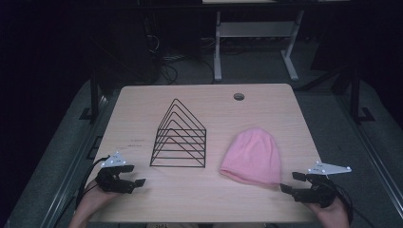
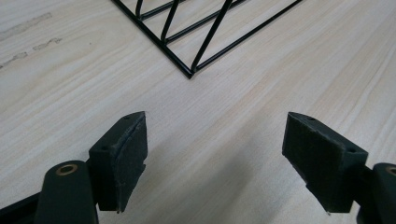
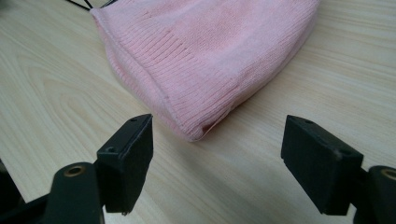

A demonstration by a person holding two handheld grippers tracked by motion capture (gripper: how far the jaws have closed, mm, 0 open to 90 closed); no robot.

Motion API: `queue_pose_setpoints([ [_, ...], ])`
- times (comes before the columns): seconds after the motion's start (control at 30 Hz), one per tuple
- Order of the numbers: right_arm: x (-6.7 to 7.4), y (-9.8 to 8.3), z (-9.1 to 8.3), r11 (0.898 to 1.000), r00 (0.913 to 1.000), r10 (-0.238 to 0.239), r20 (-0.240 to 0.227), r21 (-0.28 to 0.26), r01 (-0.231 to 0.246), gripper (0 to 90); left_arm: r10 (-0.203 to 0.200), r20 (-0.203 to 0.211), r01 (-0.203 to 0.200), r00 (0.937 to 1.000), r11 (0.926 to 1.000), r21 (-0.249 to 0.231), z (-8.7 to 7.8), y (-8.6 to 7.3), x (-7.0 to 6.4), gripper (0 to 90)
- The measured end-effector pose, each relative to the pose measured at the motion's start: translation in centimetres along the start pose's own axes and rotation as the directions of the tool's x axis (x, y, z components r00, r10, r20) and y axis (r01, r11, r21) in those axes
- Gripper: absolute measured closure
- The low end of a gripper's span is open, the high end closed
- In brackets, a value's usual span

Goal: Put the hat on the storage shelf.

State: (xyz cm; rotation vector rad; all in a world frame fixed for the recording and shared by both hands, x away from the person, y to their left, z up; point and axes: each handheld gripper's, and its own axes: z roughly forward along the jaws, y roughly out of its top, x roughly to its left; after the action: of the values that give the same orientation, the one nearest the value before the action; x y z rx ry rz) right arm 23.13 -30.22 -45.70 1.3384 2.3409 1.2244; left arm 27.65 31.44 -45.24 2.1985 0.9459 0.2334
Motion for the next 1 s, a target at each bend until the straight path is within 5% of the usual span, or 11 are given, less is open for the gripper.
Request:
queue_pose_setpoints([
  [0.47,0.2,0.4,-0.5,1.0,1.0,0.007,0.001,-0.011,-0.007,24.4,-0.002,-0.016,0.001,0.9999,0.9991,-0.043,-0.5,0.0,-0.2,22.4],
  [1.0,0.0,5.4,0.6,0.998,0.9986,-0.038,-0.035,0.051,0.04,20.5,-0.025,-0.016,0.024,0.9995,0.9975,-0.066,-0.8,0.0,0.1,22.4],
])
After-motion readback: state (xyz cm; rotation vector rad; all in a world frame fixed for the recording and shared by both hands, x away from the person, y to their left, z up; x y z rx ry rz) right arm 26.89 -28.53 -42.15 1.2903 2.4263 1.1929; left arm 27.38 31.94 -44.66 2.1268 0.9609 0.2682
